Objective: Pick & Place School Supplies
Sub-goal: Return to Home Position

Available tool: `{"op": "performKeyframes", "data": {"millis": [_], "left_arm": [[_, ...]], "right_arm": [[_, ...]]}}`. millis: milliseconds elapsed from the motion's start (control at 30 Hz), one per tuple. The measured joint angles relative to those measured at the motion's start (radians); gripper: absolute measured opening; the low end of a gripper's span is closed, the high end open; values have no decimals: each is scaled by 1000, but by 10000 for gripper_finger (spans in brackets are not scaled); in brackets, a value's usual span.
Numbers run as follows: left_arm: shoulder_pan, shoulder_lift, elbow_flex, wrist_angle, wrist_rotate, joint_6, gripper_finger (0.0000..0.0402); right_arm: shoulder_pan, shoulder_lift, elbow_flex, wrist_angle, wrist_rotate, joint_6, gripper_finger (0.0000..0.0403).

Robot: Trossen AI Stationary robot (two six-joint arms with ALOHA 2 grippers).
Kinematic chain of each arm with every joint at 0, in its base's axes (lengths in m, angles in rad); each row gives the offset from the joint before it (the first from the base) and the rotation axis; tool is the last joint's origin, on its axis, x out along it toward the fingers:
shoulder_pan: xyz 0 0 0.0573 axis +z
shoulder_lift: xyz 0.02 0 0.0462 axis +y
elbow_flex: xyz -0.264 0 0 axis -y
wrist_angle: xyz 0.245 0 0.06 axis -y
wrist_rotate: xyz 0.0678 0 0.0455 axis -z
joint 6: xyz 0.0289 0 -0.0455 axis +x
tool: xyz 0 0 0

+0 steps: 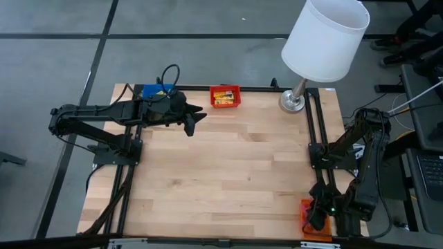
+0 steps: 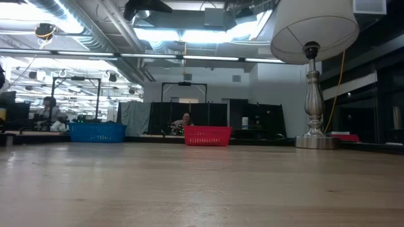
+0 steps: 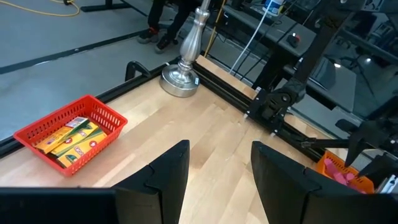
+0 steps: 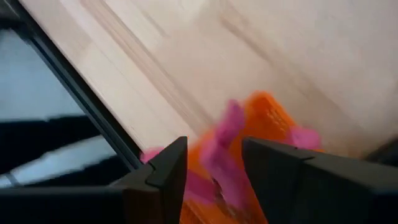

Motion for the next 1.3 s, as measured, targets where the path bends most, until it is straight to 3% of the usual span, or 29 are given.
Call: {"op": "performKeyframes", "data": {"millis": [167, 300, 400, 533, 667, 800, 967, 1133, 1300], "left_arm": [[0, 0, 0, -4, -1, 3, 168], [-1, 0, 0, -78, -41, 51, 168], [-13, -2, 0, -240, -91, 69, 168], [-37, -43, 0, -476, -85, 42, 168], [-94, -156, -10, -514, -92, 98, 168], [-128, -361, -141, -403, -137, 116, 168], [-115, -642, -436, -122, -136, 164, 168], [-88, -832, -686, 49, -35, 196, 168], [-87, -1009, -820, 129, 14, 287, 168]], "right_arm": [[-127, -57, 0, 9, 159, -128, 145], [-313, -99, 1, 65, 222, -434, 139], [-496, -110, 1, 145, 196, -734, 139], [-739, -108, 1, 305, 85, -1105, 139], [-908, -107, -24, 436, 38, -1287, 139], [-981, -108, -55, 567, 13, -1331, 139], [-990, -108, -100, 713, 10, -1292, 139], [-989, -124, -100, 736, 102, -1185, 139], [-989, -165, -100, 765, 225, -1119, 139]]}}
